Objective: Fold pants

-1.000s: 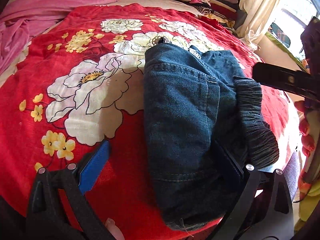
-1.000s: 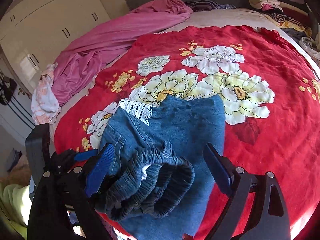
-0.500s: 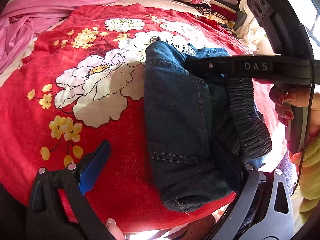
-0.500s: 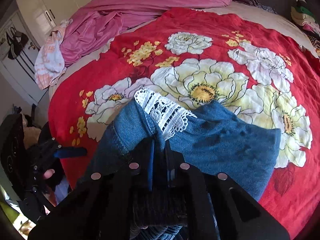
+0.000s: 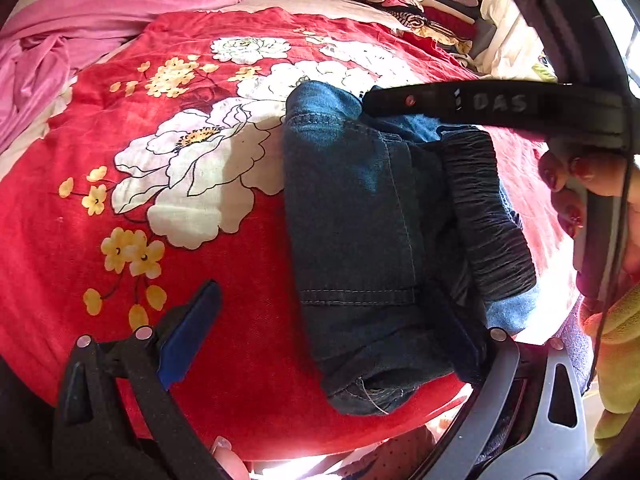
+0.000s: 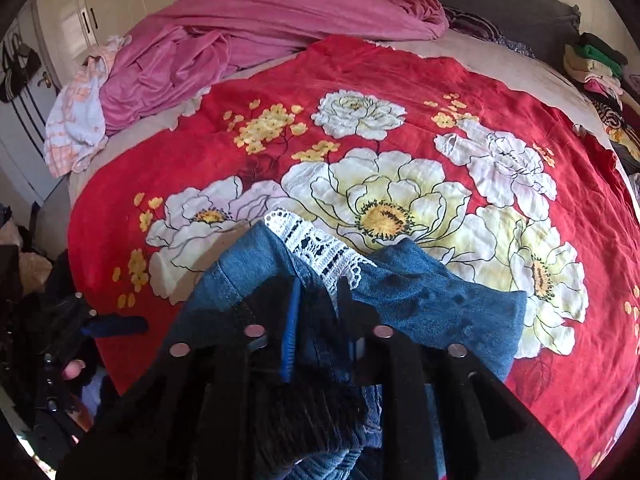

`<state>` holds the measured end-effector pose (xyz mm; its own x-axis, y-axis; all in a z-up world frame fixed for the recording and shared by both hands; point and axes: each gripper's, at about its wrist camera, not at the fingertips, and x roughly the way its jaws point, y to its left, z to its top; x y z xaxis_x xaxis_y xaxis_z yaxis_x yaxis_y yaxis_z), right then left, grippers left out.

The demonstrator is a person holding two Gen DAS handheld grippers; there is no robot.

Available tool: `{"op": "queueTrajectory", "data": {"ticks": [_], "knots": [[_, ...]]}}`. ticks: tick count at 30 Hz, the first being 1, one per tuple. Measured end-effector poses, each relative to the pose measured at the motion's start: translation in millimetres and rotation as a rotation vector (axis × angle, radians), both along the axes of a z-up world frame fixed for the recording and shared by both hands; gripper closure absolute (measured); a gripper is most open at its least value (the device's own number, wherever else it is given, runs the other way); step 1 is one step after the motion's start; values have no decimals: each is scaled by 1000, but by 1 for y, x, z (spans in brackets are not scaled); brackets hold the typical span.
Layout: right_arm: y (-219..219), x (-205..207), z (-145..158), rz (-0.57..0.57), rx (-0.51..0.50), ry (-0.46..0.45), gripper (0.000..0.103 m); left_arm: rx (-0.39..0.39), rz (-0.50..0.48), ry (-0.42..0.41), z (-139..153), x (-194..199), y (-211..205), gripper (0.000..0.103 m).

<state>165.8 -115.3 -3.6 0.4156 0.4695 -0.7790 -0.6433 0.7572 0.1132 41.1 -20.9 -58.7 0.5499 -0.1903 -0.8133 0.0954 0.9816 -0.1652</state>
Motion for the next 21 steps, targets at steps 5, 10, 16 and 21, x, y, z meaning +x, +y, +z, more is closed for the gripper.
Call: {"op": "queueTrajectory", "data": {"ticks": [5,10,16,21], "knots": [[-33,-22,30,-77,85,-43,46,2,3,-3,2,-1,0,10],[-73,-49,37,-192,137,-77,37,1,3,-8,5,-4,0,10],[-122,-88,16,-352,169,-64,33,-6,3,-24,12,-8,1,10],[-152,-103,-13,-433,170,21,33,-29,31,-50,19,-6,12,10]]}}
